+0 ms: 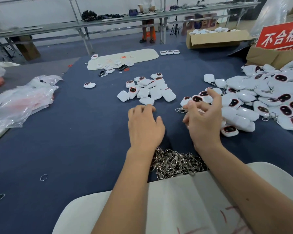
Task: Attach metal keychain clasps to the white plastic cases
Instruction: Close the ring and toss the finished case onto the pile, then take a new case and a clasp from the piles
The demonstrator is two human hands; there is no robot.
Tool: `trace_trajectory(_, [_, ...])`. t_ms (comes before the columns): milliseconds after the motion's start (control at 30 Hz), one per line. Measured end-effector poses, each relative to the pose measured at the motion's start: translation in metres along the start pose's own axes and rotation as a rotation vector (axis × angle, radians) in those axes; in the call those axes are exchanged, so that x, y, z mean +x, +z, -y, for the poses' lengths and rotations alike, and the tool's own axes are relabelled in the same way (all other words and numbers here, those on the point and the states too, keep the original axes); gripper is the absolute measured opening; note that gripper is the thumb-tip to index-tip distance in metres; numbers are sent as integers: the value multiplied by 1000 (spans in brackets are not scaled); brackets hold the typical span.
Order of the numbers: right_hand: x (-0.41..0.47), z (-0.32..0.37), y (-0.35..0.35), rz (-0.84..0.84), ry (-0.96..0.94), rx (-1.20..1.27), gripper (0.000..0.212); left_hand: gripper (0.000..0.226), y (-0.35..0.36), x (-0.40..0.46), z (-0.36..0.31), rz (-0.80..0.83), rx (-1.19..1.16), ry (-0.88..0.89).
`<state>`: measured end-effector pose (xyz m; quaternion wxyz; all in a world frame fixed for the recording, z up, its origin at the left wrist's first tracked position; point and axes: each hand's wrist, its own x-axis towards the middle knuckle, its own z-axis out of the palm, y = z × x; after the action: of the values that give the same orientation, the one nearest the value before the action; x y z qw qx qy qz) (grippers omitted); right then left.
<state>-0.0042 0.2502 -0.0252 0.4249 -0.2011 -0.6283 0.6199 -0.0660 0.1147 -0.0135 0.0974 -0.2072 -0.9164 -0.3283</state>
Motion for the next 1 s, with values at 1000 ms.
trace_trajectory(1000, [-12, 12, 1, 552, -319, -633, 49, 18, -61, -5, 17, 700, -33, 112])
